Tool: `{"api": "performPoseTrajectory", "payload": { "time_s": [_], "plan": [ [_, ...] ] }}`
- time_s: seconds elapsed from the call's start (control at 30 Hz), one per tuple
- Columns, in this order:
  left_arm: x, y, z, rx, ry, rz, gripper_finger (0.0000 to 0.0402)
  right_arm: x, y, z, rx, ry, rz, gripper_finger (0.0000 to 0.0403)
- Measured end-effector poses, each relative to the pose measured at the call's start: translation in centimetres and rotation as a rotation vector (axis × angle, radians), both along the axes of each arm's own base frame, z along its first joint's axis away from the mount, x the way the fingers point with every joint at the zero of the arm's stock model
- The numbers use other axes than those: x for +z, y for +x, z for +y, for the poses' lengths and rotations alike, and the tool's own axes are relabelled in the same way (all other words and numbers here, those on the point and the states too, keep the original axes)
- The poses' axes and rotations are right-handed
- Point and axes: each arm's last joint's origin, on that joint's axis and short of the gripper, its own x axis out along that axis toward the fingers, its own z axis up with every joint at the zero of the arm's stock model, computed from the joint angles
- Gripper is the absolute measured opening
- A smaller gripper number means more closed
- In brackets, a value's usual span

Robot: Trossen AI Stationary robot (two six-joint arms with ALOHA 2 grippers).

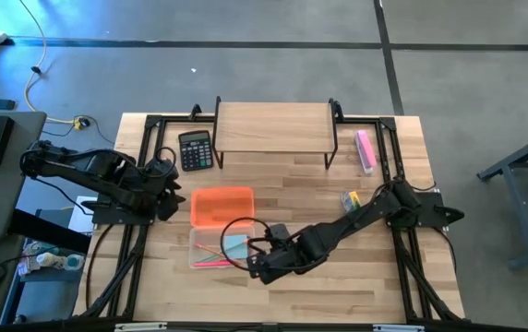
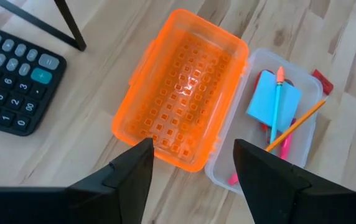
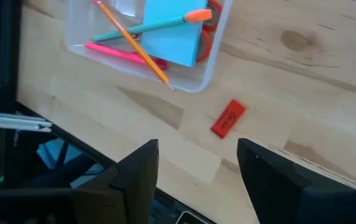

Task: Pack school essentials
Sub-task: Put the red eraser into the supply box

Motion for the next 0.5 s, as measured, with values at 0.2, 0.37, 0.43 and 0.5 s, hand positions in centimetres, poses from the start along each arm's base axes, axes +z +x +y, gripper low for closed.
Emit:
{"api": "performPoseTrajectory", "payload": {
  "time_s": [0.2,0.37,0.43,0.5],
  "plan": [
    [0.0,0.0,0.0,0.029,-0.02,-0.005,0.0211,-0.9,0.0,0.5,-0.021,0.009,0.033,0.0209],
    [0.0,0.0,0.0,0.028,-0.022,-0.005,0.0211,-1.5,-0.1,0.9,-0.084,0.032,0.06,0.0209],
    [0.0,0.0,0.0,0.028,-0.022,-0.005,0.0211,-2.0,0.2,1.1,-0.116,0.046,0.064,0.0209],
    [0.0,0.0,0.0,0.028,-0.021,-0.005,0.0211,-2.9,0.4,1.3,-0.139,0.049,0.081,0.0209]
  ]
}}
